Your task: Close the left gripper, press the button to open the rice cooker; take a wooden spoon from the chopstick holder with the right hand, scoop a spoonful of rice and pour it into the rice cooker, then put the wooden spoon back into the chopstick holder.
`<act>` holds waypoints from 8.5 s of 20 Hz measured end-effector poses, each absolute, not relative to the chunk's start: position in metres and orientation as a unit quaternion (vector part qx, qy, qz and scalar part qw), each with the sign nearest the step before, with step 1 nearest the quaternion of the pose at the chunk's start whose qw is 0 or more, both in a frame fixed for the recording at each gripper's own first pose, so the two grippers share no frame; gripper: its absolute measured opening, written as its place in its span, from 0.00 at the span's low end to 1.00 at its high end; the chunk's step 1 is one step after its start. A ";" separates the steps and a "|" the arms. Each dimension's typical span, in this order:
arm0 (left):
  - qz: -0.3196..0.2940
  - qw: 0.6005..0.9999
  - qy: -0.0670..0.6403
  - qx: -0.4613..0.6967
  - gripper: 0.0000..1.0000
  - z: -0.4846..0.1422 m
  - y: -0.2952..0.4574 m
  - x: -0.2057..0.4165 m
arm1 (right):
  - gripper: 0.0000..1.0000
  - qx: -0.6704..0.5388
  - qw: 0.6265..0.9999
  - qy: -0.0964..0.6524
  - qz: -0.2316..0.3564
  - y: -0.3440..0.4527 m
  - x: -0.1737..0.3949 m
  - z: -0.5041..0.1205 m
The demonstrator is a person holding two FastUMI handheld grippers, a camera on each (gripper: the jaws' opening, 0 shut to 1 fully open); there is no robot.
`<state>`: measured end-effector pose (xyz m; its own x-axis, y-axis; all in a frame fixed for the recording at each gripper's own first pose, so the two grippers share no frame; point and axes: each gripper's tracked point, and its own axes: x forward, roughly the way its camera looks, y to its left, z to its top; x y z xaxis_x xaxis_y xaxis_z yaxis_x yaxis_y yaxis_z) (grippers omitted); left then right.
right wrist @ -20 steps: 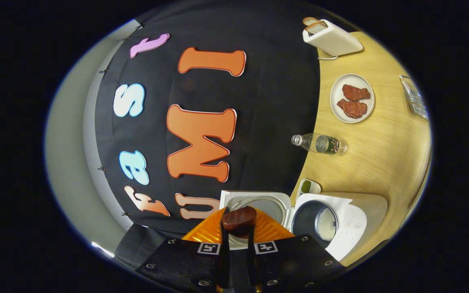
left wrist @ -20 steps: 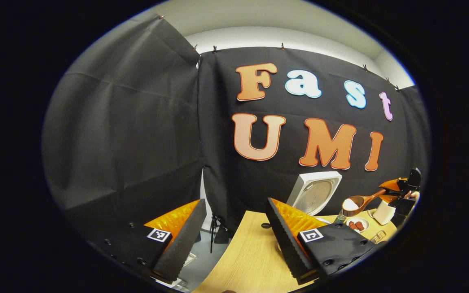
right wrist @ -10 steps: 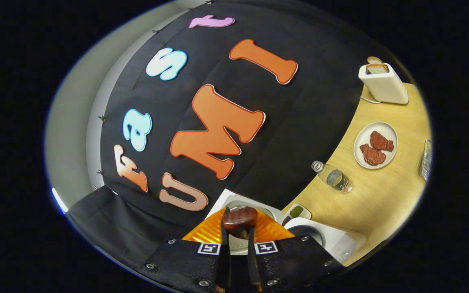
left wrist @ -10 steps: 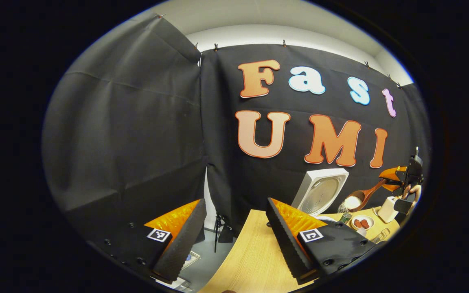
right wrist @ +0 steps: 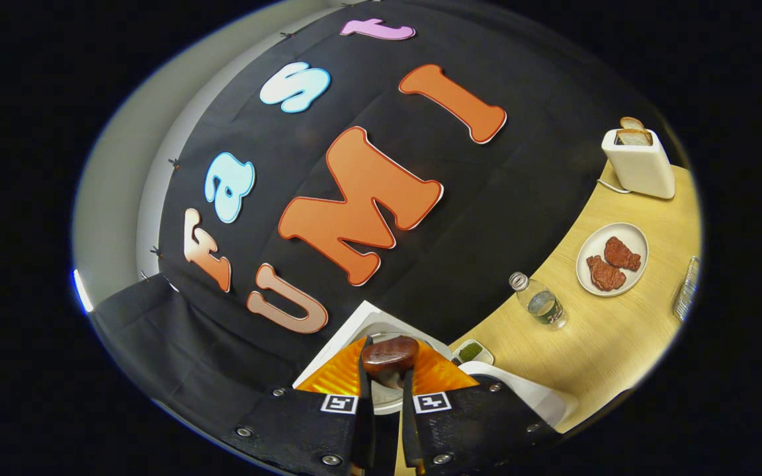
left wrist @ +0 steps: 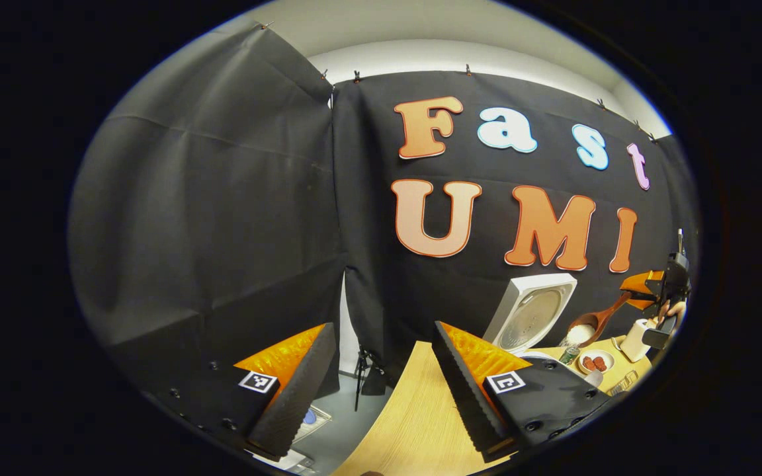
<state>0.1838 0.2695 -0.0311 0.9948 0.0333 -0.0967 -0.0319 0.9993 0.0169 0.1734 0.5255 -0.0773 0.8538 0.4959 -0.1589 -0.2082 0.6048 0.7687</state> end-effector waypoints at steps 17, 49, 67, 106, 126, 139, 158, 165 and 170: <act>0.016 0.998 0.054 0.009 0.99 -0.034 0.266 0.187 | 0.16 0.313 0.907 0.164 0.228 0.539 0.166 -0.068; 0.032 0.997 0.071 0.008 0.99 -0.048 0.237 0.188 | 0.16 0.053 0.933 0.071 0.348 0.562 0.133 -0.064; 0.023 0.998 0.058 -0.006 1.00 -0.028 0.134 0.146 | 0.16 0.082 0.971 0.078 0.212 0.294 0.153 -0.081; -0.017 0.999 0.030 0.015 0.99 0.050 -0.001 0.201 | 0.95 0.094 0.971 0.215 0.045 0.111 0.139 -0.221; -0.069 0.983 0.168 0.028 0.99 -0.046 -0.086 0.440 | 0.95 0.091 0.975 0.201 -0.006 0.089 0.099 -0.191; -0.083 0.981 0.177 0.017 1.00 -0.074 -0.085 0.376 | 0.94 0.066 0.984 0.167 -0.014 0.080 0.087 -0.161; -0.047 0.975 0.212 0.037 1.00 -0.226 -0.104 0.234 | 0.95 0.084 0.977 0.188 0.057 0.074 0.046 -0.187; -0.039 0.970 0.238 0.045 1.00 -0.255 -0.105 0.228 | 0.95 0.097 0.973 0.202 0.047 0.060 0.038 -0.200; -0.050 0.965 0.252 0.060 1.00 -0.276 -0.108 0.224 | 0.95 0.102 0.972 0.207 0.045 0.059 0.039 -0.204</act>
